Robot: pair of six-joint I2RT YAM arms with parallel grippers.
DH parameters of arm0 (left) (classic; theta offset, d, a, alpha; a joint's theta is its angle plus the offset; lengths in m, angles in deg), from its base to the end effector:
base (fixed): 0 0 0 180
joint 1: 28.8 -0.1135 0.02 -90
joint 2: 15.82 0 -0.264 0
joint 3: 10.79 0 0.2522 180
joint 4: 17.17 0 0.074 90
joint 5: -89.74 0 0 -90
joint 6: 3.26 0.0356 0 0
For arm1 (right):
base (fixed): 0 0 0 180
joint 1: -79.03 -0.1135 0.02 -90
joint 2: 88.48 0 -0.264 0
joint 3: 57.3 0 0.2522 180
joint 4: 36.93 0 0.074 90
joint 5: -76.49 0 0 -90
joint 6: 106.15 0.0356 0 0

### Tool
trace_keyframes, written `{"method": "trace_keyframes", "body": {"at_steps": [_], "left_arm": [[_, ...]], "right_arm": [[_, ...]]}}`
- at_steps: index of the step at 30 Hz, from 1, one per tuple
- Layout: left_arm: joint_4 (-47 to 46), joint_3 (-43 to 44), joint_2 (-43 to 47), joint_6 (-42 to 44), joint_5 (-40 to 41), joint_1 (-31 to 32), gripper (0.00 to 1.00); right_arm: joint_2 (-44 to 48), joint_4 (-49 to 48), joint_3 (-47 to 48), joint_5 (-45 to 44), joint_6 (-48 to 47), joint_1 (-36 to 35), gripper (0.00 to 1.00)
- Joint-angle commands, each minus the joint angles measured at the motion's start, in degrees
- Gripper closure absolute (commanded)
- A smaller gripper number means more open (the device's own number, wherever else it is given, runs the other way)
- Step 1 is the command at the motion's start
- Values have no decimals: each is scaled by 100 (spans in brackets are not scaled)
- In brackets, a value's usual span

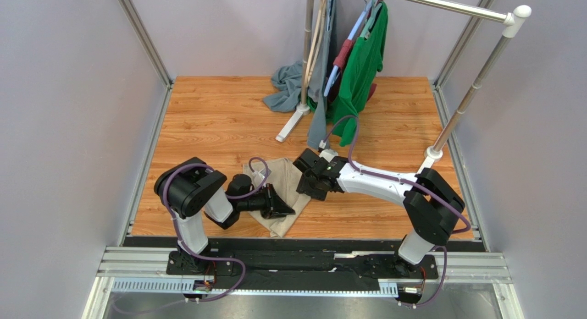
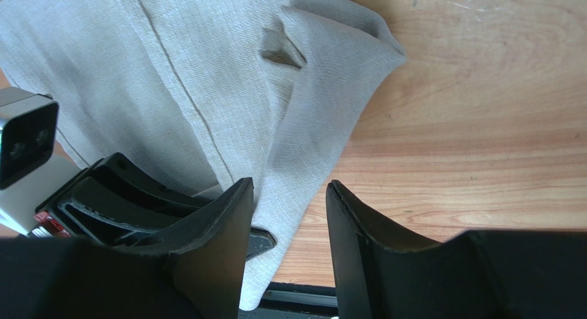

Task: Fold the napkin, place the utensils inside, and roll it up
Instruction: Roll the napkin with the utensil

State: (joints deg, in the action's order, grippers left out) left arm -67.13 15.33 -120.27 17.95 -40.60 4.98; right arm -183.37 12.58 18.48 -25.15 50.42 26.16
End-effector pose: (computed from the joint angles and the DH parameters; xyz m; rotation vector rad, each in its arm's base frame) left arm 0.1749 -0.1447 0.0741 -0.2228 2.4736 -1.6865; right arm 0.1992 0.2512 0.1926 0.3824 2.7377 0.3085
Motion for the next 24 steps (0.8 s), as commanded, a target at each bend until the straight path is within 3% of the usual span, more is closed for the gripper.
{"method": "trace_keyframes", "body": {"at_steps": [1, 24], "left_arm": [[334, -146, -155, 50, 263, 41, 82], [369, -102, -252, 165, 298, 32, 82]], "right_arm": [[304, -243, -313, -172, 366, -31, 53], [-284, -639, -445, -216, 322, -31, 56]]}}
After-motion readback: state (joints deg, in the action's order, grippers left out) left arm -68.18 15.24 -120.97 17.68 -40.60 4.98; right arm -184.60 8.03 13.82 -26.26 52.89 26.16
